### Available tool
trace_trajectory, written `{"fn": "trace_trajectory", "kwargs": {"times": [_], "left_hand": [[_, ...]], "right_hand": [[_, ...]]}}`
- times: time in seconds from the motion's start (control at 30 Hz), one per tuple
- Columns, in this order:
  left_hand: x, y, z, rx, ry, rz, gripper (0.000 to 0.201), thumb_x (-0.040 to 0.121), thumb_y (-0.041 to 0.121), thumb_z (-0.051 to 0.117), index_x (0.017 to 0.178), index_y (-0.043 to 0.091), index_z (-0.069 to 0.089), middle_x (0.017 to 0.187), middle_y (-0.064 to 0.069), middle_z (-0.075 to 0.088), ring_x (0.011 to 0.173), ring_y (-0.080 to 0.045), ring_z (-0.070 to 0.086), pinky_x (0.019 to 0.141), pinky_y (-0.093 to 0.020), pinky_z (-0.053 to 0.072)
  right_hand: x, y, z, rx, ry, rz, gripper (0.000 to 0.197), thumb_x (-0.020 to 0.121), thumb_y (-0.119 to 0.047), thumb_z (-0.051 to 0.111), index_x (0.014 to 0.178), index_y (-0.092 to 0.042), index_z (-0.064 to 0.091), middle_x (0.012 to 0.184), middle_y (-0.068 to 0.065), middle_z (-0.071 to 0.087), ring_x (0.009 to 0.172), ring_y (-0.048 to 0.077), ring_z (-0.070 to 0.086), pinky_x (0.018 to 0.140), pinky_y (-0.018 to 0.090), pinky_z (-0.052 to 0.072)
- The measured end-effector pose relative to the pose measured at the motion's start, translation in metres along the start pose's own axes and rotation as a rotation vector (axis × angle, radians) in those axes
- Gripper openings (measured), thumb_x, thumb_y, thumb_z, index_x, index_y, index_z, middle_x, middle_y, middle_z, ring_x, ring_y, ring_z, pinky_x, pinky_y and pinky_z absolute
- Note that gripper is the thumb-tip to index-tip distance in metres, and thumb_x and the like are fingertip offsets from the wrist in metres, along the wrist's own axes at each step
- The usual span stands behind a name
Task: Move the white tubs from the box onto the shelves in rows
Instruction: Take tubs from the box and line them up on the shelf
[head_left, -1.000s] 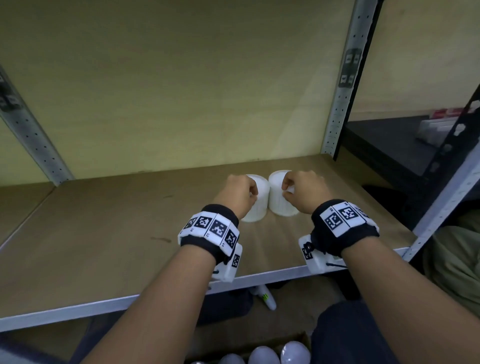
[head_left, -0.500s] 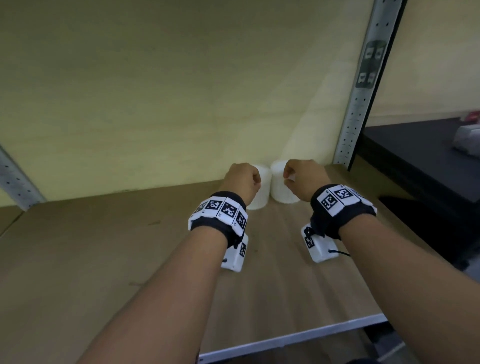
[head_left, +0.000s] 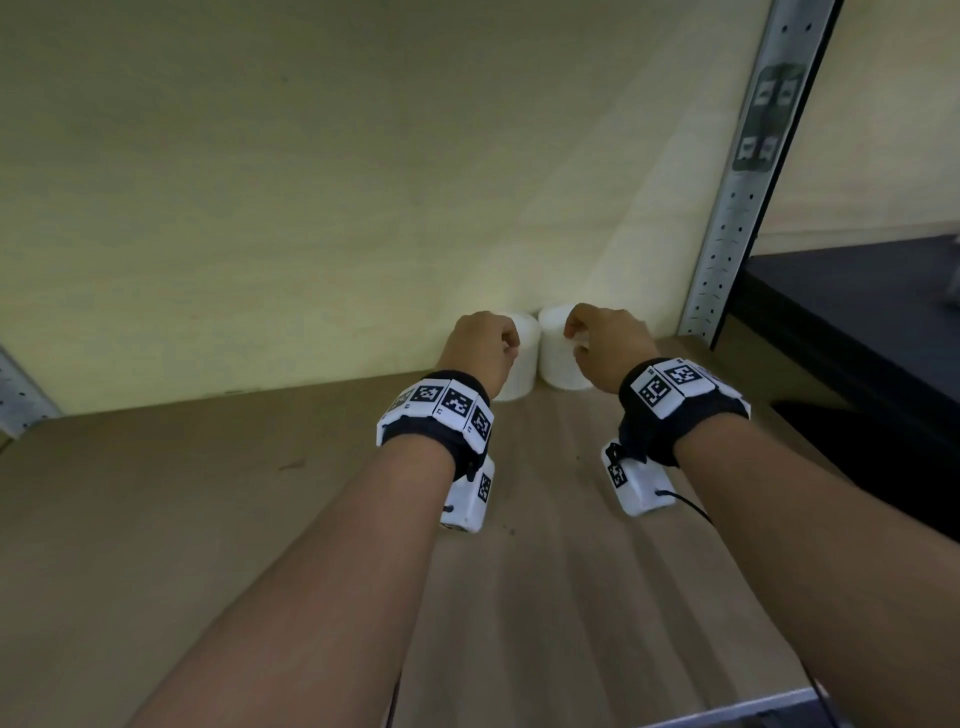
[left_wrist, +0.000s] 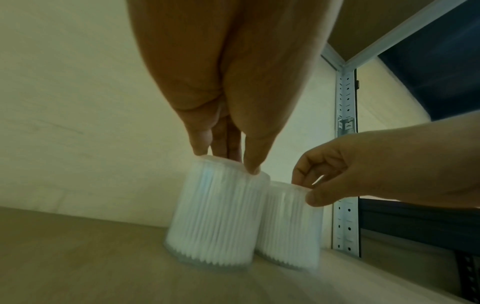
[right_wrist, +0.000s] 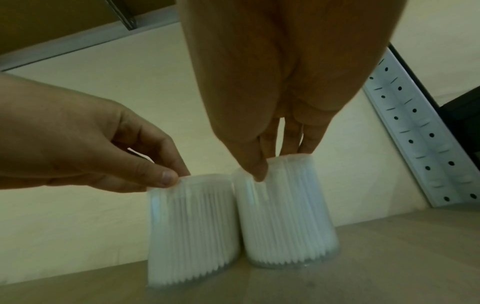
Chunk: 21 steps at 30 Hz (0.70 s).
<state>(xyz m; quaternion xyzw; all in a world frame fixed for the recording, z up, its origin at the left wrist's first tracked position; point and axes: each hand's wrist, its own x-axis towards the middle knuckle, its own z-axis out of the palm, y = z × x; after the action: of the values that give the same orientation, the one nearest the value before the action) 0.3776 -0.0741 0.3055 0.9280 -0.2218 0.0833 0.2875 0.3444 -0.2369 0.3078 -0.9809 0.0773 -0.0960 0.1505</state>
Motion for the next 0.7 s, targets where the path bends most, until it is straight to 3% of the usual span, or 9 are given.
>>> {"fn": "trace_trajectory", "kwargs": {"times": [0.13,0.2,0.27,0.43,0.57,0.7], "left_hand": [[0.0,0.002,-0.008,0.063,-0.121,-0.033,0.03,0.092,0.017,0.056,0.12,0.011,0.065,0.125,-0.01,0.064,0.115,-0.024,0.06,0.1,-0.03,0.046],[-0.005,0.003,-0.012,0.146,-0.216,-0.053,0.047,0.09,0.026,0.059,0.134,0.016,0.052,0.14,-0.008,0.052,0.128,-0.026,0.049,0.109,-0.036,0.038],[-0.016,0.006,-0.019,0.156,-0.228,-0.057,0.056,0.088,0.028,0.061,0.14,0.016,0.044,0.146,-0.007,0.044,0.134,-0.026,0.041,0.113,-0.04,0.033],[-0.066,0.008,-0.033,0.066,-0.157,-0.114,0.052,0.087,0.025,0.061,0.136,0.012,0.047,0.141,-0.008,0.047,0.127,-0.024,0.047,0.105,-0.031,0.038],[-0.123,0.021,-0.052,0.016,-0.162,-0.106,0.051,0.086,0.02,0.062,0.134,0.012,0.05,0.138,-0.007,0.05,0.125,-0.022,0.05,0.103,-0.028,0.038],[-0.182,0.031,-0.063,0.012,-0.162,-0.114,0.05,0.084,0.024,0.062,0.132,0.016,0.052,0.134,-0.004,0.054,0.123,-0.02,0.052,0.102,-0.029,0.04]], "right_hand": [[-0.005,0.0,-0.005,0.017,-0.142,-0.023,0.041,0.087,-0.018,0.059,0.127,-0.014,0.047,0.128,0.011,0.055,0.112,0.029,0.054,0.082,0.029,0.041],[-0.013,-0.003,-0.01,0.003,-0.197,-0.032,0.051,0.088,-0.021,0.061,0.134,-0.014,0.041,0.134,0.011,0.05,0.118,0.029,0.05,0.087,0.031,0.041],[-0.024,-0.006,-0.015,0.022,-0.17,-0.033,0.056,0.089,-0.022,0.06,0.139,-0.015,0.037,0.138,0.011,0.047,0.123,0.029,0.048,0.095,0.033,0.041],[-0.08,-0.02,-0.023,0.069,-0.125,-0.046,0.046,0.091,-0.023,0.056,0.136,-0.016,0.044,0.129,0.011,0.055,0.115,0.026,0.055,0.085,0.024,0.042],[-0.13,-0.036,-0.024,0.138,-0.135,-0.095,0.042,0.089,-0.019,0.057,0.129,-0.012,0.051,0.132,0.01,0.053,0.119,0.025,0.052,0.096,0.03,0.046],[-0.181,-0.049,-0.022,0.15,-0.146,-0.105,0.041,0.088,-0.021,0.057,0.128,-0.015,0.052,0.133,0.007,0.054,0.121,0.023,0.052,0.098,0.03,0.044]]}}
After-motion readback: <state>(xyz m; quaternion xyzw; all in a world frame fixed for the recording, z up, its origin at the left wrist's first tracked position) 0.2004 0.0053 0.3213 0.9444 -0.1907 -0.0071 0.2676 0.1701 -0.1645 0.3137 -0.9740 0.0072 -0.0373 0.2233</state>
